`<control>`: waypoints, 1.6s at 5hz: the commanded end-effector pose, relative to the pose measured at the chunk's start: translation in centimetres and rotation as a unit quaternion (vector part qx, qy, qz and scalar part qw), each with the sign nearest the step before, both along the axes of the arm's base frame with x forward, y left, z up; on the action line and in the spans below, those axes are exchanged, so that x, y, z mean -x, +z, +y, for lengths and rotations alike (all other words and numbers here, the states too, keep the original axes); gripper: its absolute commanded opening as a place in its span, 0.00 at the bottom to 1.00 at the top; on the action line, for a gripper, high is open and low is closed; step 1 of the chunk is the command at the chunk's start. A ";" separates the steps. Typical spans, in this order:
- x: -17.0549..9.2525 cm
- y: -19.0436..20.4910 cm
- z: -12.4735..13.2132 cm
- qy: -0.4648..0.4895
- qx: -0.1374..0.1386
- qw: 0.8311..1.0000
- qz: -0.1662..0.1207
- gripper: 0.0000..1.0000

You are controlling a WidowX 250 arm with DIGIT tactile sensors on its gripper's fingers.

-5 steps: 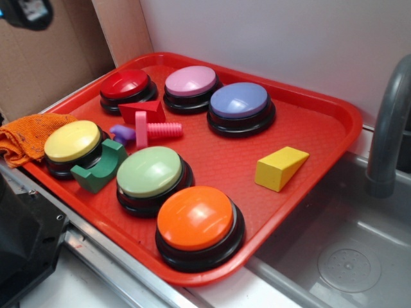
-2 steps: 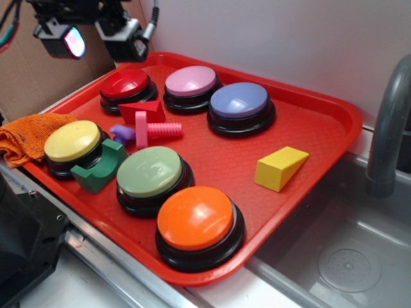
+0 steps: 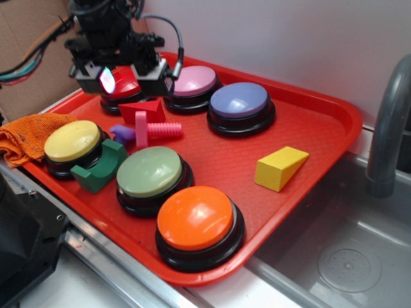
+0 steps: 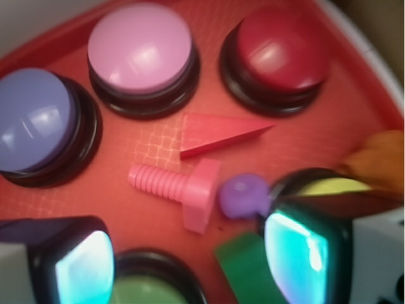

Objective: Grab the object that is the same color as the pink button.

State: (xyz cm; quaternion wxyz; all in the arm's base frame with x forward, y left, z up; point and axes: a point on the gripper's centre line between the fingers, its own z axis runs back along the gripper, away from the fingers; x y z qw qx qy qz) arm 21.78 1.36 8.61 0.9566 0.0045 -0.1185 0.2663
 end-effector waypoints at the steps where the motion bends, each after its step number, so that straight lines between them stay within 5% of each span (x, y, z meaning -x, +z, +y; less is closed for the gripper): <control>1: -1.5 -2.9 0.9 -0.022 -0.008 1.000 0.001 1.00; 3: -2.3 -5.2 0.2 -0.049 0.005 0.999 0.009 1.00; 4: -2.2 -5.8 -0.3 -0.050 -0.003 0.999 0.017 0.18; 5: -2.0 -5.7 -0.3 -0.043 -0.001 0.999 0.008 0.00; 8: -2.0 -3.3 0.2 -0.059 -0.023 0.998 0.011 0.00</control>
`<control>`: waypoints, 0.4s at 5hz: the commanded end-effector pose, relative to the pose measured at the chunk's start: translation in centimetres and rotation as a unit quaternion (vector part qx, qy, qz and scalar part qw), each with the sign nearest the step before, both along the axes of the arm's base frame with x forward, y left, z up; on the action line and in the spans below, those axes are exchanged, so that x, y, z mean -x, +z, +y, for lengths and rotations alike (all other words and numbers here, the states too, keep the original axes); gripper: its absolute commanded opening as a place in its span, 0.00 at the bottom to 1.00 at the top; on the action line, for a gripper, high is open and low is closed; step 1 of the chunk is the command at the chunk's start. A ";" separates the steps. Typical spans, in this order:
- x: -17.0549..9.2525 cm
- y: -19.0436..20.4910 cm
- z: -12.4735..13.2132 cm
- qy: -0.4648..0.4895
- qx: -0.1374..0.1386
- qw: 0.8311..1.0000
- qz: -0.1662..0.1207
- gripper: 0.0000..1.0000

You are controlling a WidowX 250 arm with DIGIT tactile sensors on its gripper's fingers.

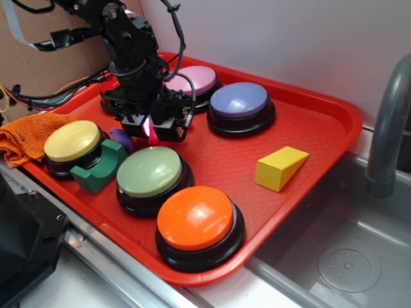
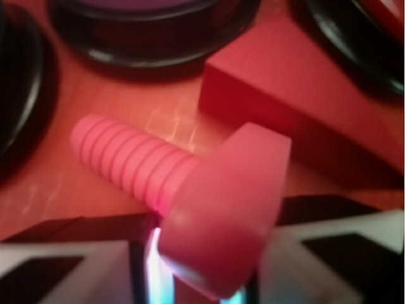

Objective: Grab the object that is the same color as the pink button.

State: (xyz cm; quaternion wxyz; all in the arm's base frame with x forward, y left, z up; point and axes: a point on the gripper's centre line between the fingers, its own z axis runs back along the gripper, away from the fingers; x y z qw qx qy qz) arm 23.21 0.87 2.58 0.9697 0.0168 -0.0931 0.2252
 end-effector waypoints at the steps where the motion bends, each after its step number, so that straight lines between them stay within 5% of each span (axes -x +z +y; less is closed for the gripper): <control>1: -0.5 5.6 1.0 -0.058 0.005 0.998 -0.011 0.00; 2: -0.5 8.2 0.4 -0.111 0.020 0.994 -0.004 0.00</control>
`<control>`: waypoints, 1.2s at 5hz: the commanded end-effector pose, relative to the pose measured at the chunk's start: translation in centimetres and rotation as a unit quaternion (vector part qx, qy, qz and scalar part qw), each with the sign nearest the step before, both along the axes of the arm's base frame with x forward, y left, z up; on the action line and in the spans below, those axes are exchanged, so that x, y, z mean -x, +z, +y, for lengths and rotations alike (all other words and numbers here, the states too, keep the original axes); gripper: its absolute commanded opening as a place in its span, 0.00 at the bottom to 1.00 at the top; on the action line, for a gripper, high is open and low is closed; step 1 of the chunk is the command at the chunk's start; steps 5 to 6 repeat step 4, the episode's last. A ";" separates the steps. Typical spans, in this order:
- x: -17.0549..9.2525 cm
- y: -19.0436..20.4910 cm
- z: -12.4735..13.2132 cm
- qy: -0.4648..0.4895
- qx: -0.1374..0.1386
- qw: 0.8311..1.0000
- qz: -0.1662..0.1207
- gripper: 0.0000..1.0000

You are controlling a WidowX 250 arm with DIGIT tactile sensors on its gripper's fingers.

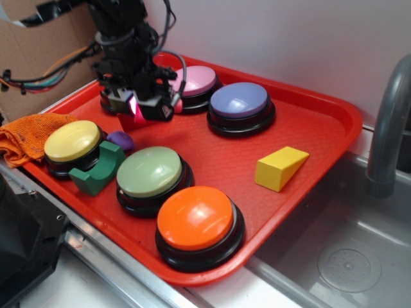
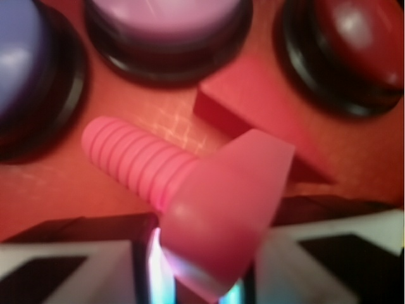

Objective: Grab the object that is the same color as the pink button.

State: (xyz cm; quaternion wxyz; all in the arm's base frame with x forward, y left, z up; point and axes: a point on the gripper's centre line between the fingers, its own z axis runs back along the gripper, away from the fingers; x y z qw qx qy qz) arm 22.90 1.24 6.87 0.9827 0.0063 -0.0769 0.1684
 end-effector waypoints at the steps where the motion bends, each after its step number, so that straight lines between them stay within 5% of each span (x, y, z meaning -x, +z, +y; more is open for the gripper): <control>1: -0.7 7.6 -1.6 -0.111 0.036 0.993 -0.006 0.00; 3: 0.8 13.1 -3.3 -0.124 0.057 0.989 -0.048 0.00; 6: 1.1 12.5 -3.3 -0.108 0.046 0.992 -0.044 0.00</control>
